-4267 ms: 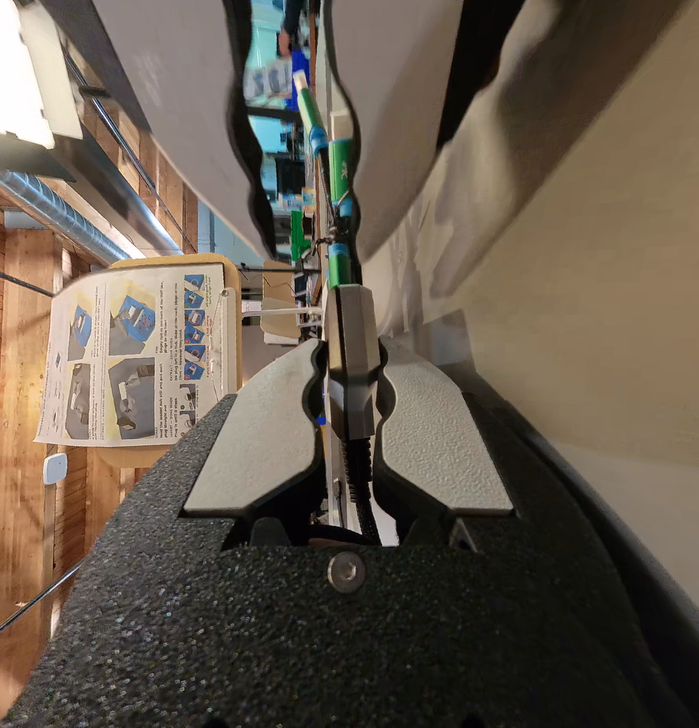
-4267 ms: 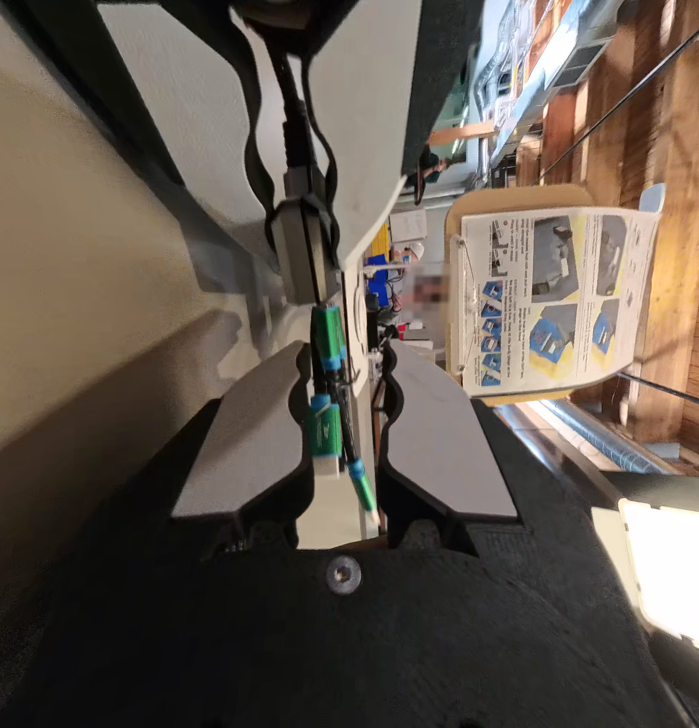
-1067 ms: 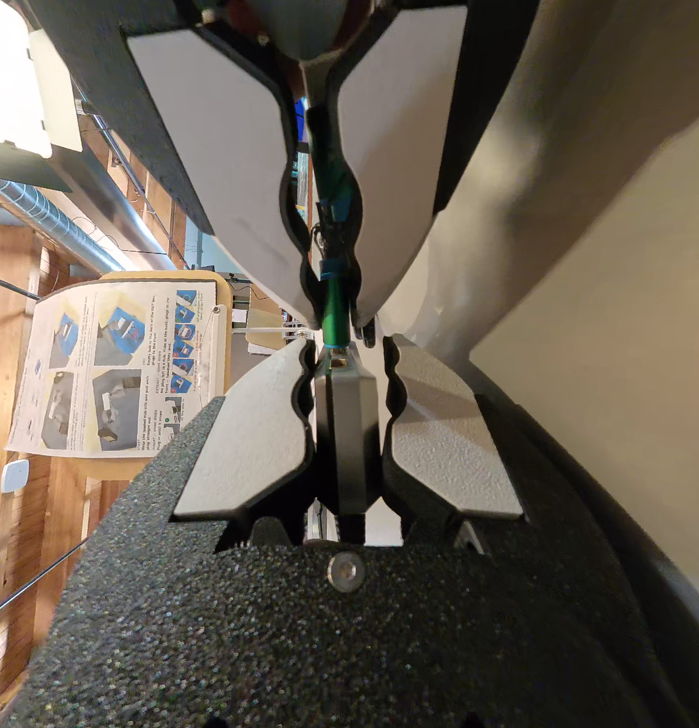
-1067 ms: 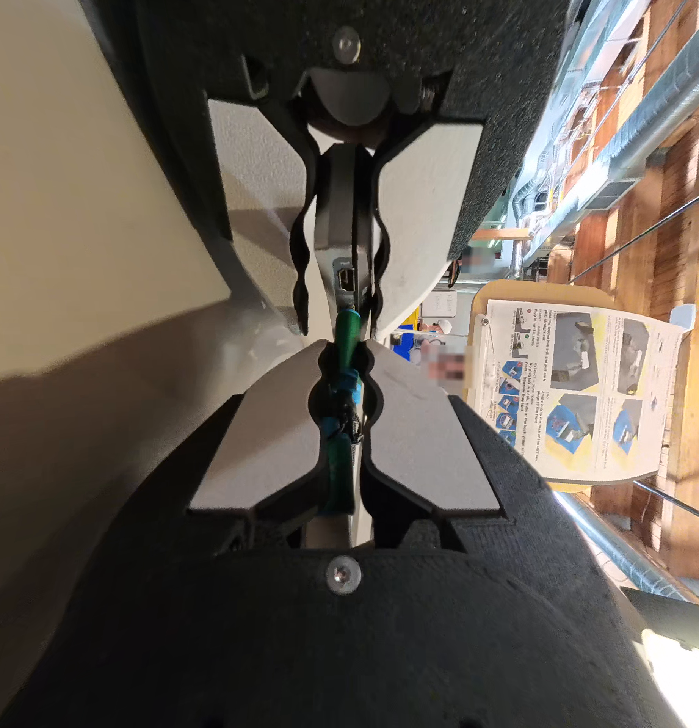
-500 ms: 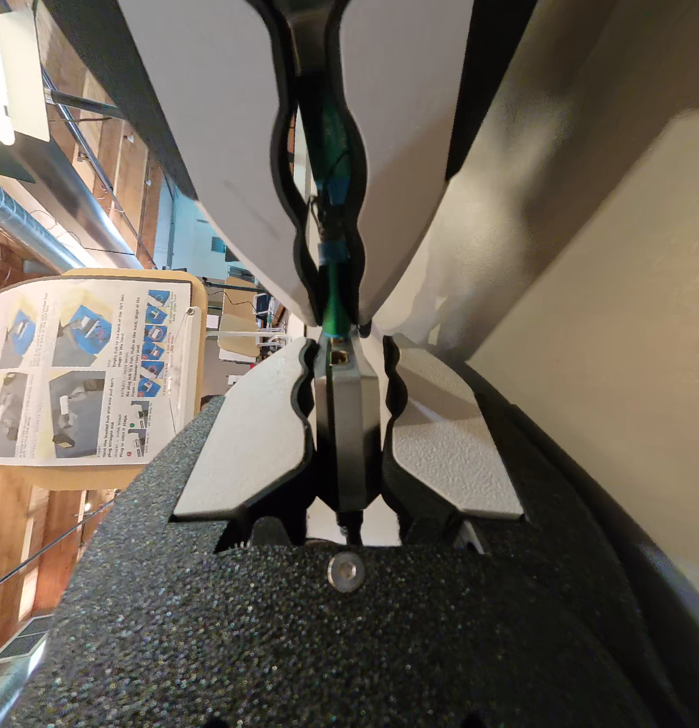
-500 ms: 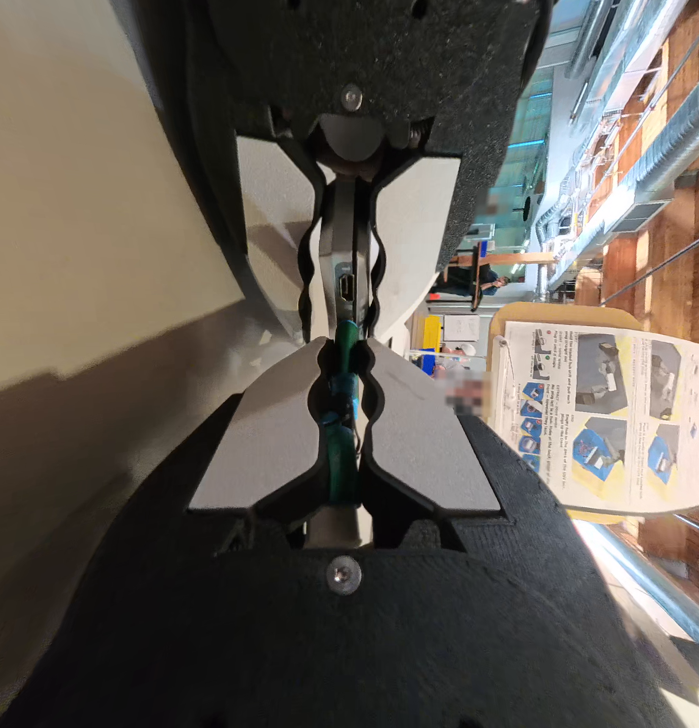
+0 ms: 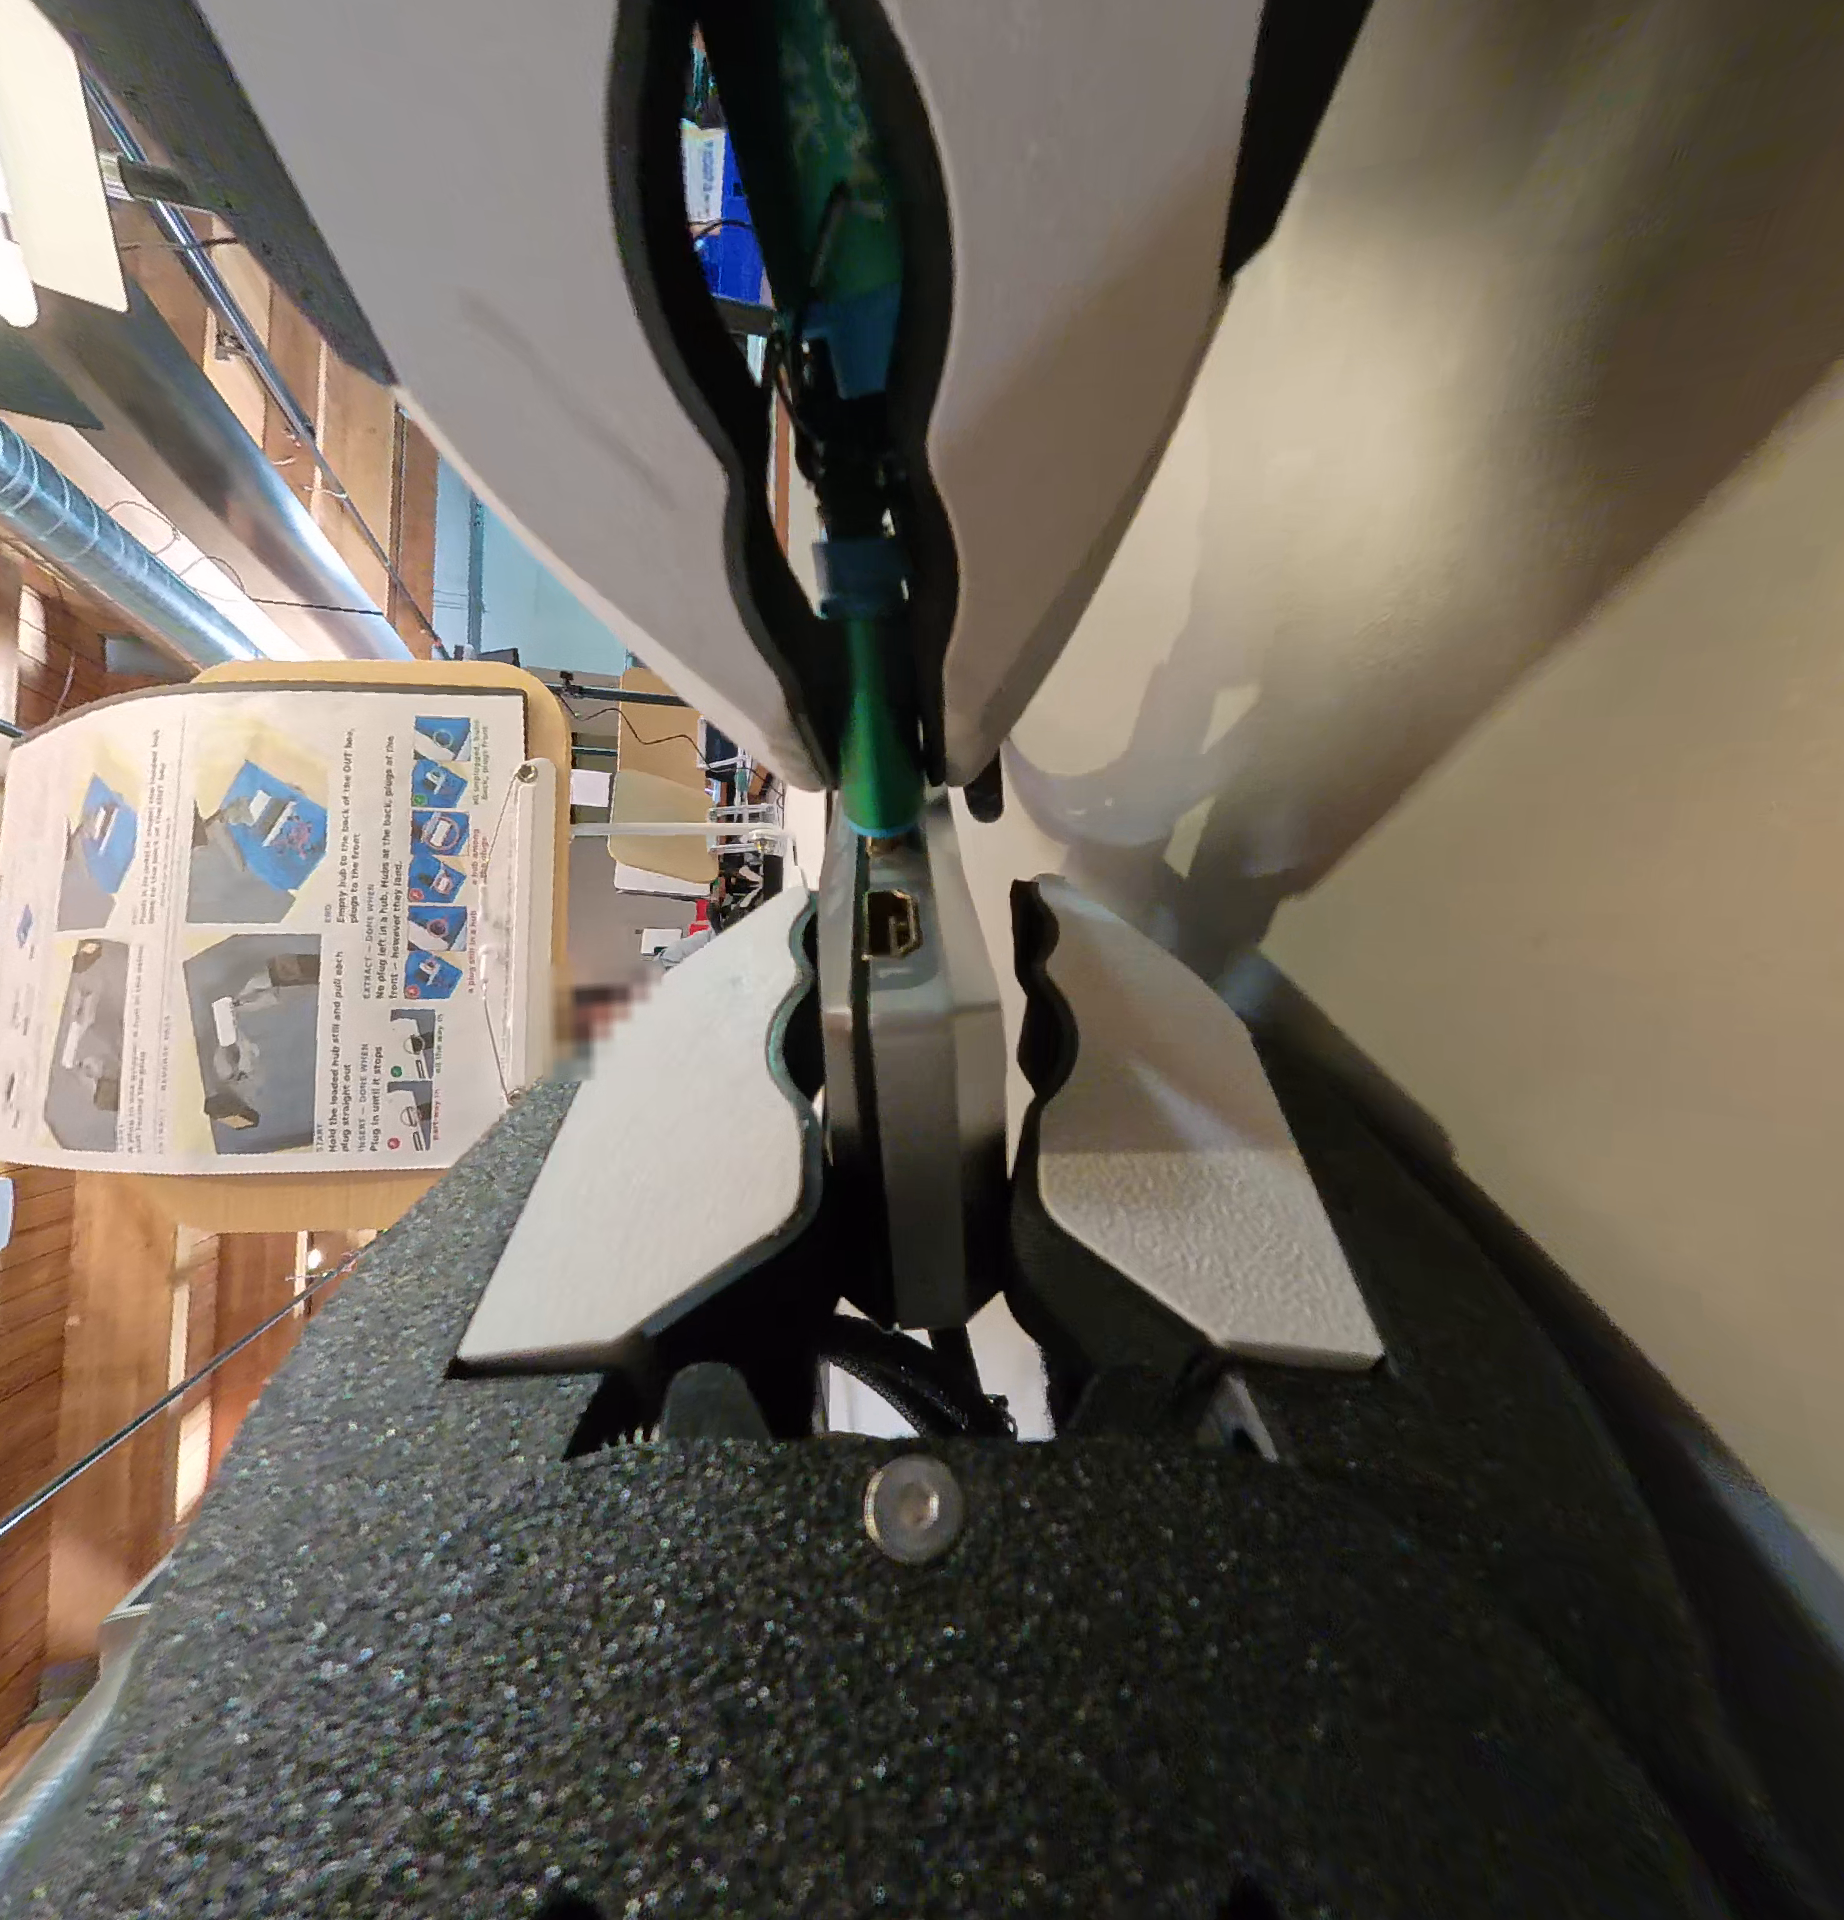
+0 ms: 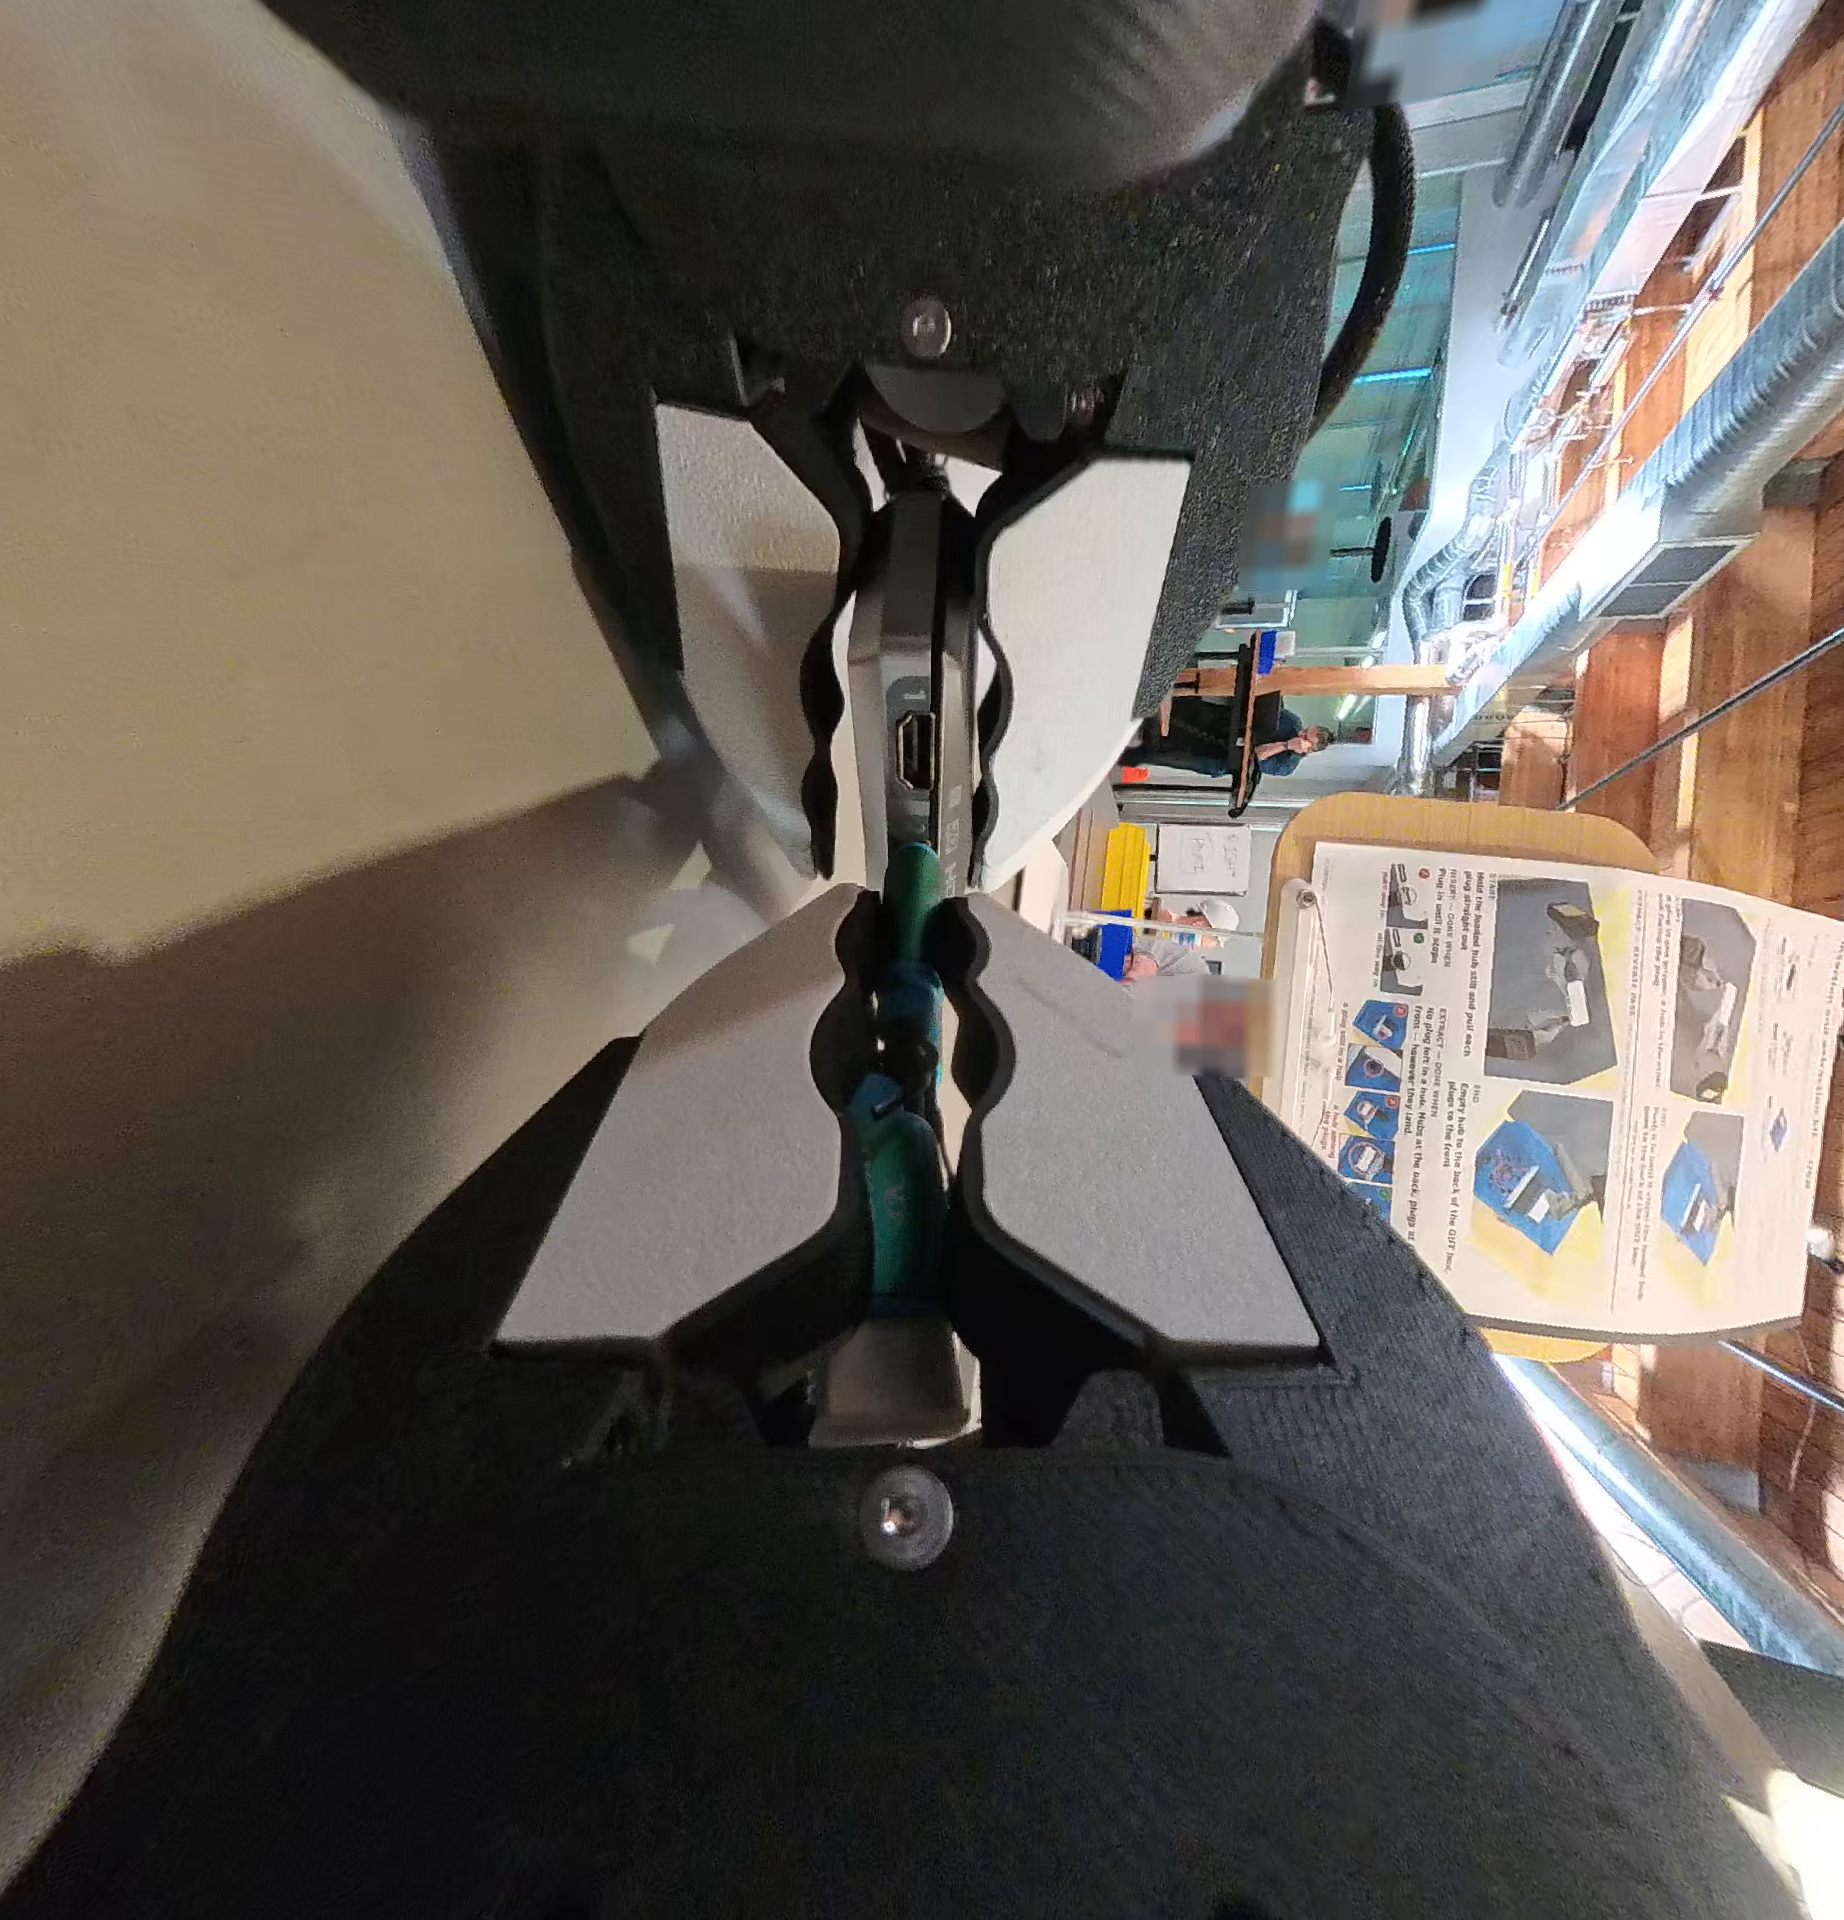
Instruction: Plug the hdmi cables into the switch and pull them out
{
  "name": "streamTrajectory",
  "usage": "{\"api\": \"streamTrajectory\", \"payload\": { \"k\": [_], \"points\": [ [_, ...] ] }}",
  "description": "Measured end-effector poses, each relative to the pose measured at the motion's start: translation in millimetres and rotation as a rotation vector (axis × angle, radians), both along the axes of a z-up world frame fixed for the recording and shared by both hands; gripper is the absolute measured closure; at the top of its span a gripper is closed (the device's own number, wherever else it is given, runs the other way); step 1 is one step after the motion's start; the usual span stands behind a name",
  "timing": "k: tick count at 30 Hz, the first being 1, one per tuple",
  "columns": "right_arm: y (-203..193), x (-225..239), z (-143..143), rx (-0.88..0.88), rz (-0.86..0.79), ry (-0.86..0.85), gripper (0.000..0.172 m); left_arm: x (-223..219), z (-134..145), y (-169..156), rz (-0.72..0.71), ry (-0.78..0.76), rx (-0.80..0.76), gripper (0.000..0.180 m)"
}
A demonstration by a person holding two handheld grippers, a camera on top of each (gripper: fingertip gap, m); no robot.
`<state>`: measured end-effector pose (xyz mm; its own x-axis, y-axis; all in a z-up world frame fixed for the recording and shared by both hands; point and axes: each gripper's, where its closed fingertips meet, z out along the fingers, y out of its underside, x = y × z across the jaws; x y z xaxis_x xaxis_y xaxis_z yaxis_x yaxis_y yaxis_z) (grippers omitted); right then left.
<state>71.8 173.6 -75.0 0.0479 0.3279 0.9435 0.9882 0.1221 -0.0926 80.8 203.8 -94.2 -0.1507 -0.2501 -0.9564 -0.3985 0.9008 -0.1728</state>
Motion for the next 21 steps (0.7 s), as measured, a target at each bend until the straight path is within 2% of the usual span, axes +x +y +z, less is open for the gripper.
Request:
{"api": "streamTrajectory", "payload": {
  "k": [5, 15, 21],
  "points": [
    [-7.0, -1.3, 0.6, 0.006, 0.005, 0.058, 0.159, -3.1, -1.6, -7.3, 0.016, 0.017, -0.028, 0.144],
    [-20.0, -3.0, 3.0, 0.053, 0.005, 0.007, 0.159, -0.7, -2.1, -9.2, 0.018, 0.015, -0.031, 0.144],
    [-13.7, -3.6, 1.6, 0.063, -0.157, 0.021, 0.16, -1.3, -2.9, 7.5, 0.106, 0.028, -0.016, 0.144]
  ]
}}
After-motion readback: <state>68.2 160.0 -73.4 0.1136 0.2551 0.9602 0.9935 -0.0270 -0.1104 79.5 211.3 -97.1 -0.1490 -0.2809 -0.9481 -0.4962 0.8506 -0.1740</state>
